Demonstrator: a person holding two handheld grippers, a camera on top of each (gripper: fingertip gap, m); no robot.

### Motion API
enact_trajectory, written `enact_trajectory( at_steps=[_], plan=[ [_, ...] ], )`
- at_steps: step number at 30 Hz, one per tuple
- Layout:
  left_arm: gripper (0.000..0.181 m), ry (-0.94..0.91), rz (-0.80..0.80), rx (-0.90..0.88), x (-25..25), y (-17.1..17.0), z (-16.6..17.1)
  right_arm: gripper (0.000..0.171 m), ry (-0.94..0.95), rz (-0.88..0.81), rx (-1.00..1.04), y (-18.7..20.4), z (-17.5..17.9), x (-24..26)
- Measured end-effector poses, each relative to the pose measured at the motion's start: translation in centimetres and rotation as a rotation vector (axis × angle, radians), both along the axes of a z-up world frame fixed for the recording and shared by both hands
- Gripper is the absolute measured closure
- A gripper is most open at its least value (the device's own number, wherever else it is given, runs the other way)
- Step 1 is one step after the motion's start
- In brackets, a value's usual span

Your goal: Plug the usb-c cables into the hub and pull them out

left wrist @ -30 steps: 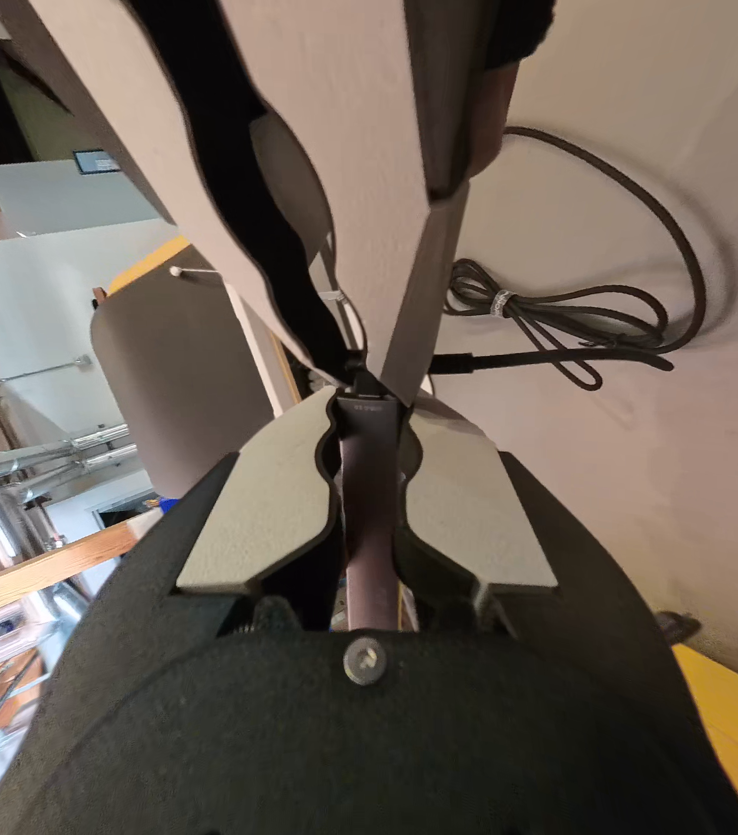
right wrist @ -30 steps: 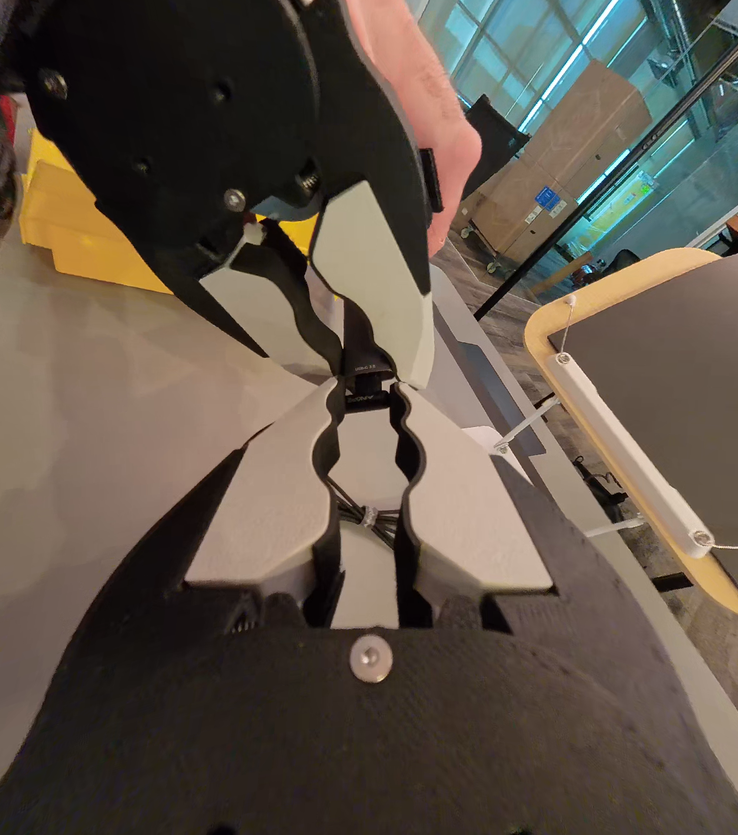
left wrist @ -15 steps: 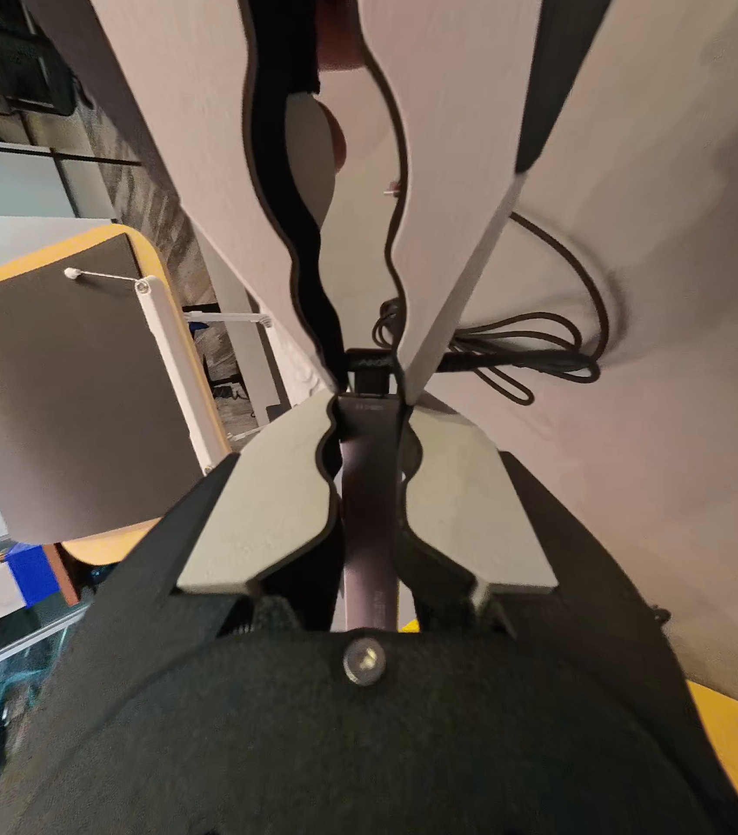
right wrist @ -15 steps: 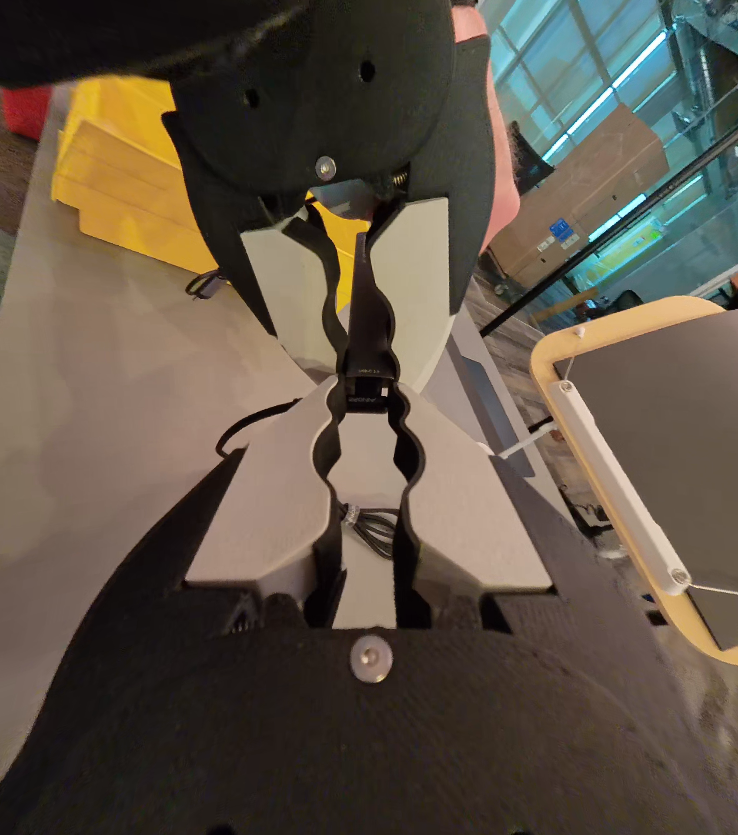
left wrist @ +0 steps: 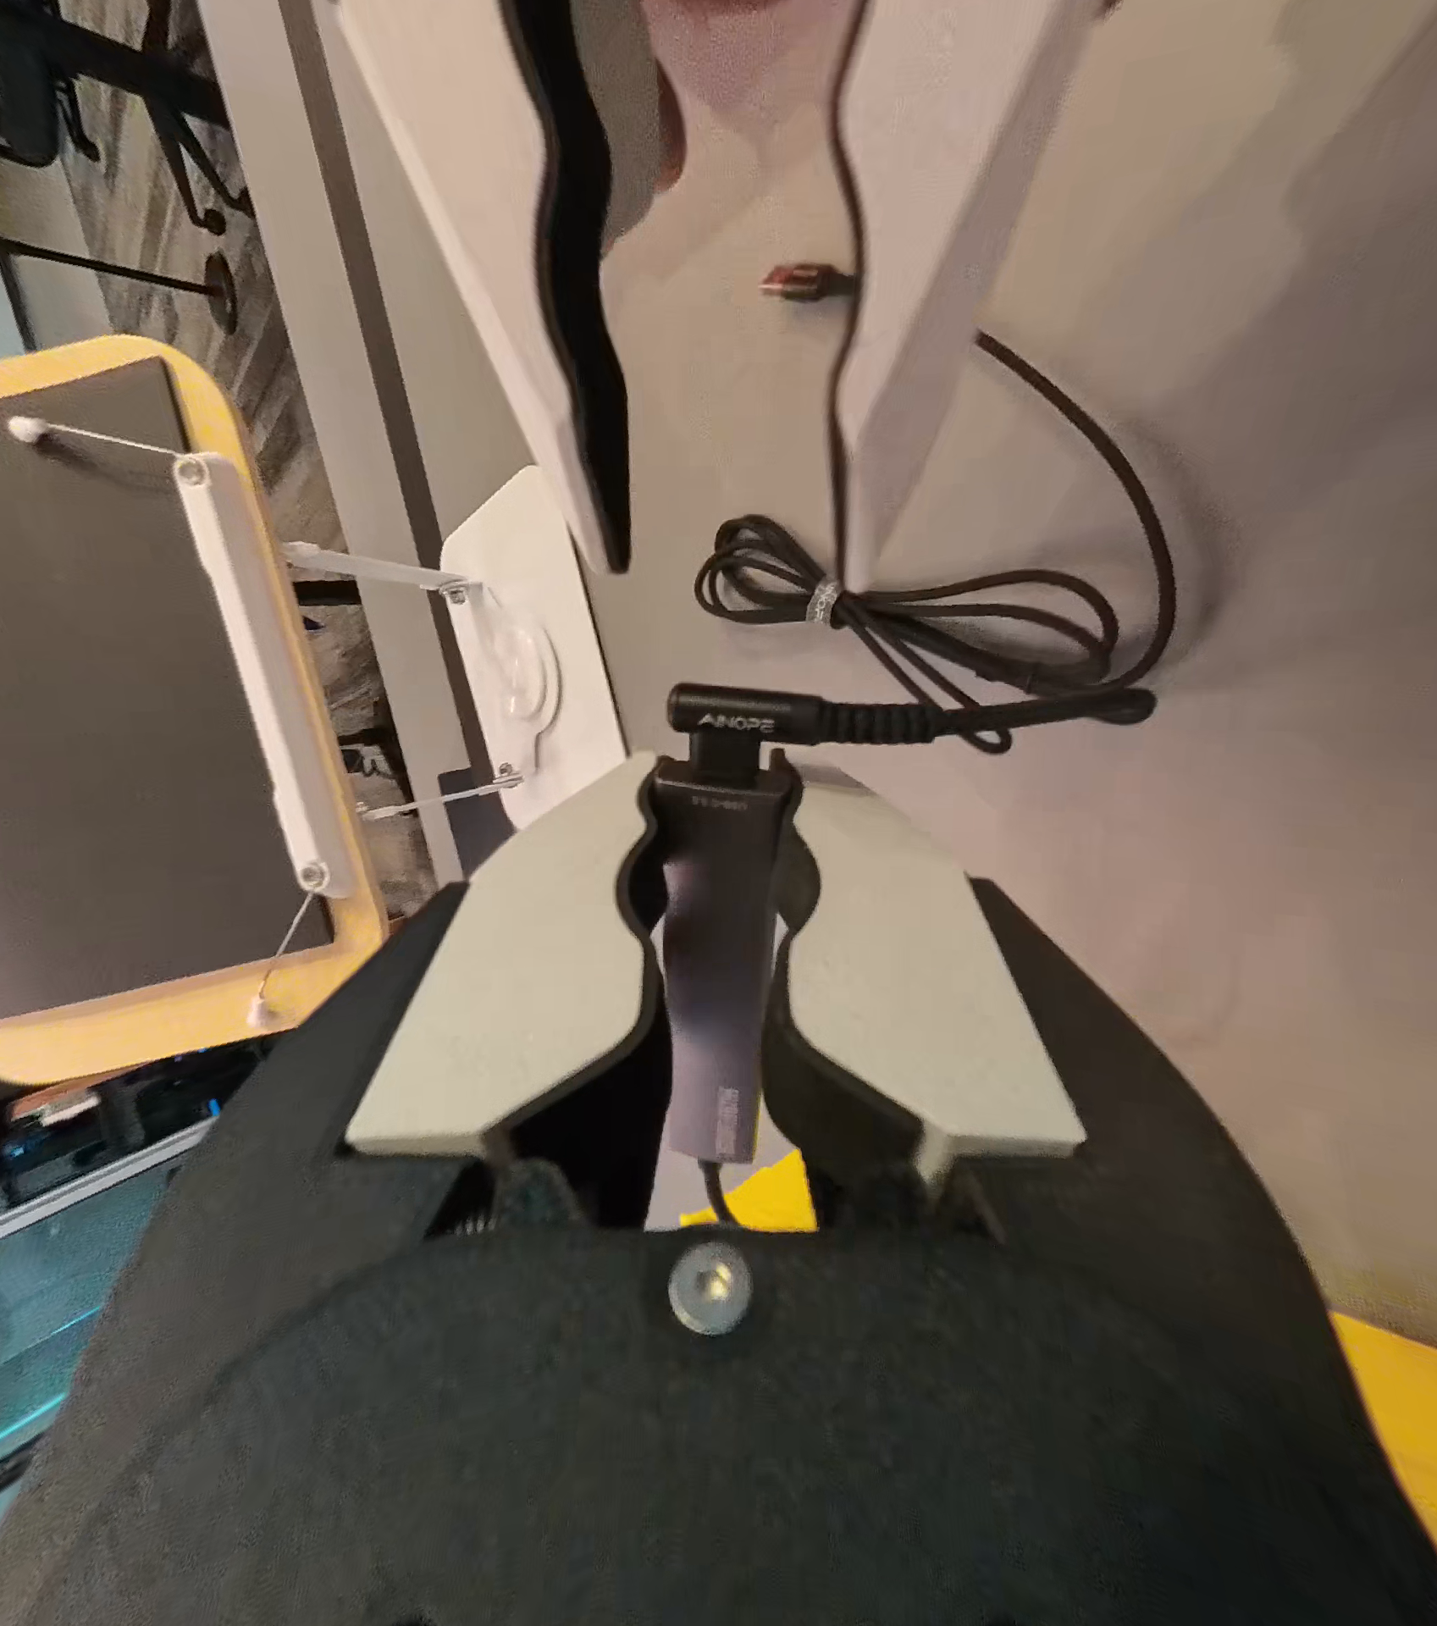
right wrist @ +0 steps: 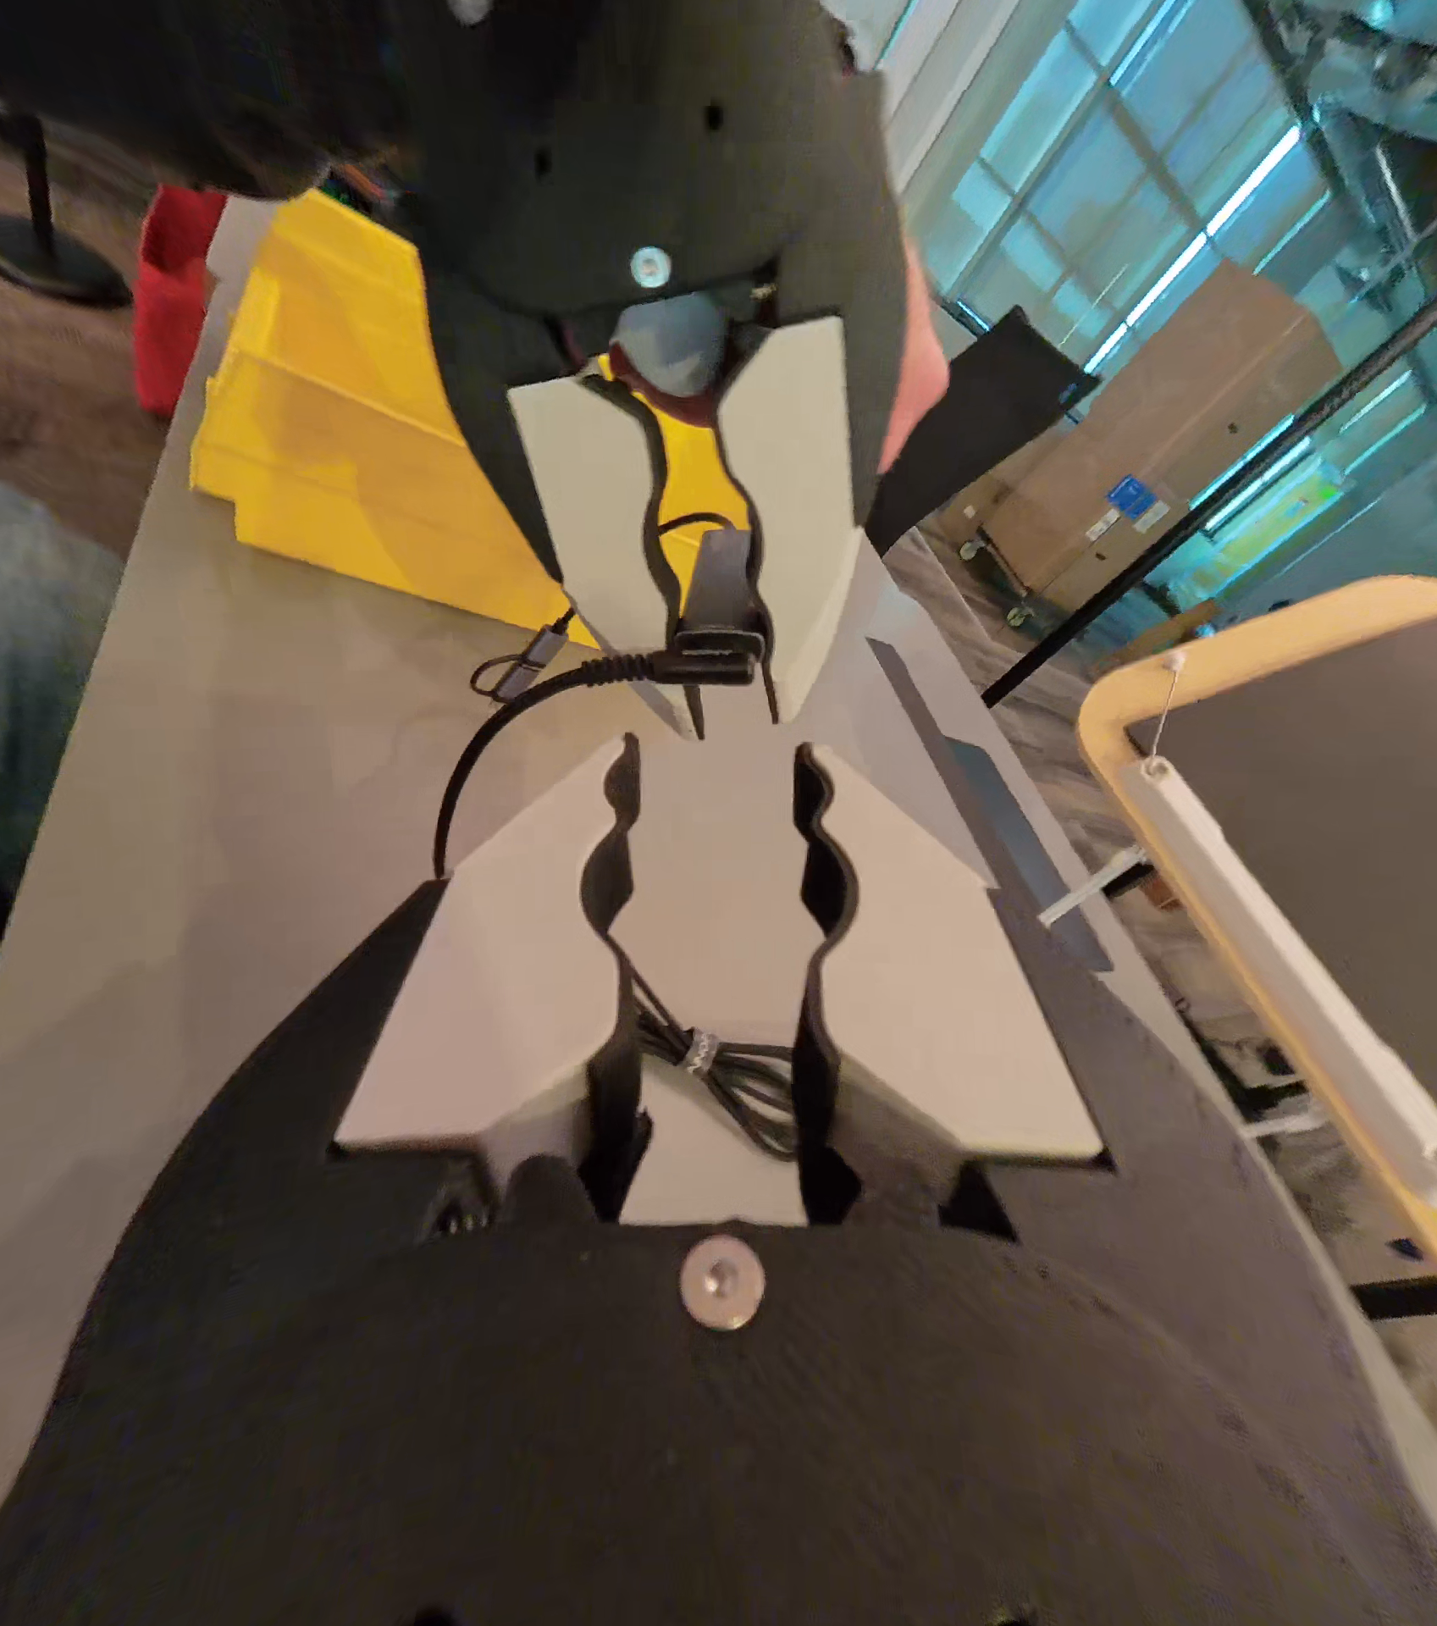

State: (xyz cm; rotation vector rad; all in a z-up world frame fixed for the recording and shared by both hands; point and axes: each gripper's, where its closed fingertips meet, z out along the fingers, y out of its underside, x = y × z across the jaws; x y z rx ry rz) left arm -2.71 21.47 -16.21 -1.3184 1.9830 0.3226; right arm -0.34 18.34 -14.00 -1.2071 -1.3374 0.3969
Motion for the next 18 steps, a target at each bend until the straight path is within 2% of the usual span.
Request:
enact_trajectory(
  at_steps=[1,5,9,13,18],
  plan=[
    [0.161,-0.003,-0.006,-0.021,0.0,-0.2,-0.1,0.139,-0.022,0.010,0.037,-0.3,-0.1,-0.3],
    [0.161,-0.061,-0.018,-0.153,0.4,-1.2,-0.2,0.140,-0.059,0.022,0.116,-1.2,0.0,-1.7],
    [0.162,-0.031,-0.041,-0.304,0.2,-2.4,-1.1,0.141,-0.127,0.001,0.280,-1.3,0.0,-2.2],
    [0.162,0.011,-0.059,-0.424,-0.1,-3.2,-1.9,0.157,-0.240,-0.019,0.423,-1.1,-0.7,-2.6],
    [0.162,0.048,-0.073,-0.536,-0.2,-4.2,-2.6,0.162,-0.312,-0.007,0.568,-1.3,-0.8,-2.8]
  ],
)
